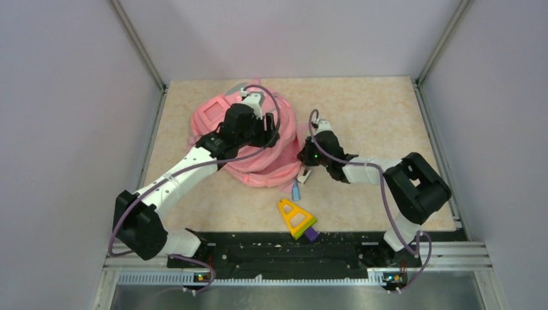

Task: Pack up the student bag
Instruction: Zip the student bag at the center of the board.

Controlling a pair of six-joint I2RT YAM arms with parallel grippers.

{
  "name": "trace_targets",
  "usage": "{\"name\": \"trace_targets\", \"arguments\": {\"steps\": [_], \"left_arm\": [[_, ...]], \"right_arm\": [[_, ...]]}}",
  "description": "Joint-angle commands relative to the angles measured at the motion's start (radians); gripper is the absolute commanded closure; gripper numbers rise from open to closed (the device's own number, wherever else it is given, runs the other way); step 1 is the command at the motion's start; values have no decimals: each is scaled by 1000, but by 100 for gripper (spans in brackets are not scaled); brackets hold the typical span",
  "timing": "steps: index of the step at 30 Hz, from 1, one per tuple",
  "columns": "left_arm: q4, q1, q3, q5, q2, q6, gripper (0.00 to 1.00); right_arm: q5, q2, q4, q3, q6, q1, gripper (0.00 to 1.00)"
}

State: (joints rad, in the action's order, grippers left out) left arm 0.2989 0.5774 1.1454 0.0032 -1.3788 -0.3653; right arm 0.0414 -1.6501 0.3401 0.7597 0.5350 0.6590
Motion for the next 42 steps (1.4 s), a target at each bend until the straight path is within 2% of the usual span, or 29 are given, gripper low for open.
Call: {"name": "trace_targets", "arguments": {"steps": [1,4,8,11,14,17,22,28,35,42], "left_arm": [[-55,-9,13,-13,86,-26,29],[-17,-9,-50,-24,173,-46,20],[14,-11,-182,-83,309,-128,16],[28,-17,-303,-150,410,-211,14],[-5,-30,-411,-179,492,-291,12],[-80,-55,-496,-150,524,-365,12],[-244,-77,-572,-79,474,-462,12],[-395,-97,-642,-67,427,-530,13],[-462,-113,-666,-36,353,-572,16],[-517,-122,-695,-48,302,-596,20]], "right_arm": [[-36,-64,40,156,-59,-109,100],[-87,-124,30,247,-89,-162,100],[-166,-197,-22,379,-116,-226,99],[-169,-193,-95,407,-146,-250,72],[-112,-119,-138,354,-176,-254,48],[-107,-2,-166,261,-185,-252,39],[-121,184,-209,116,-164,-208,37],[-59,311,-212,10,-100,5,37],[29,230,-160,39,-43,221,38],[62,79,-130,107,-27,282,43]]}}
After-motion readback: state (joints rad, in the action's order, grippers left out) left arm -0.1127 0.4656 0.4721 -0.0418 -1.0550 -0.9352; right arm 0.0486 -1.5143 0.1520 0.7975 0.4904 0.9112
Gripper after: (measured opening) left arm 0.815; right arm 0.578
